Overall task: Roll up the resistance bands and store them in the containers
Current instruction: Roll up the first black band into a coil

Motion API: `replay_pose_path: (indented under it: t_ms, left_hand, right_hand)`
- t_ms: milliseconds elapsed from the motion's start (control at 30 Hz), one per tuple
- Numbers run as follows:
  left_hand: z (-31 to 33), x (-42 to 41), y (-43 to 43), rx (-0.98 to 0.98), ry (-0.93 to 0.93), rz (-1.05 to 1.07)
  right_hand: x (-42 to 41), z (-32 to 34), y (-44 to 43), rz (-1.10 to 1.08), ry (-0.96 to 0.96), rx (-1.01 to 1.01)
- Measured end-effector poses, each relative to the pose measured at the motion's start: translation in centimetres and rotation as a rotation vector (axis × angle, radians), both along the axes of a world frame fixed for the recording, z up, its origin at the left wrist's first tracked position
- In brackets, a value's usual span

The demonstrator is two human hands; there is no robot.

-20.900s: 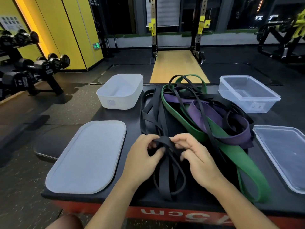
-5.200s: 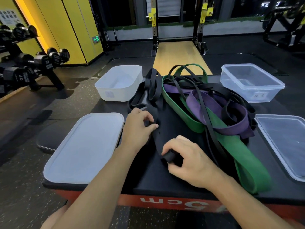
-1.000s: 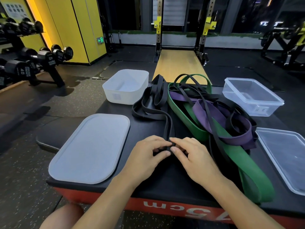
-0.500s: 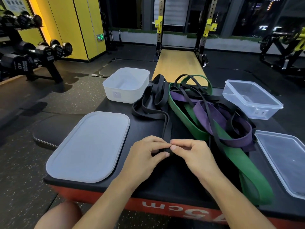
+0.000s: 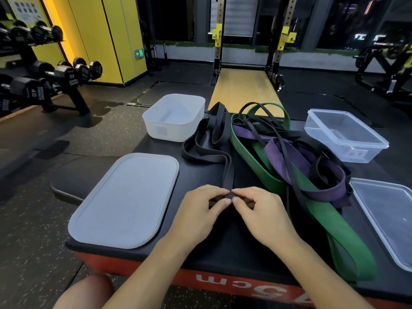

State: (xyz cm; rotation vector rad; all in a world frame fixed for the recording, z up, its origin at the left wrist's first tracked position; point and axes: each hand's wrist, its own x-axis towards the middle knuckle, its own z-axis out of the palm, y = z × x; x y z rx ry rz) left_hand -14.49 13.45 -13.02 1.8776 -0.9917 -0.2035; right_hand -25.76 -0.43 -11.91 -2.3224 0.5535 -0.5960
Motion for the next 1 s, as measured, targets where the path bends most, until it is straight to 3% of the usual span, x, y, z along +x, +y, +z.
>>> replay_pose_path:
  t_ms: [167, 367, 533, 700, 867, 1000]
  left_hand:
    - [0.3, 0.6, -1.0, 0.091, -0.008, 0.045]
    - [1.1, 1.8, -2.5, 0.218, -0.030, 0.075]
    - [0.7, 2.4, -2.7, 0.198, -0.039, 0.095]
    - [0.7, 1.4, -2.5, 0.145, -0.028, 0.121]
    - [0.8, 1.2, -2.4, 0.133, -0.041, 0.124]
    - [0.3, 2.1, -1.7, 0.079, 0.050, 0.009]
  right_hand:
    - [0.2, 0.5, -0.7, 0.101, 0.214, -0.120]
    - [1.8, -0.5, 0.8, -0.074, 0.208, -0.227]
    - [2.4, -0.2, 1.4, -0.167, 0.083, -0.066]
    - [1.8, -0.2, 1.3, -0.152, -0.012, -0.080]
    - [1.6, 0.2, 0.4, -0.154, -0.041, 0.153]
    - [1.3, 0.6, -0.3, -0.117, 0.029, 0.327]
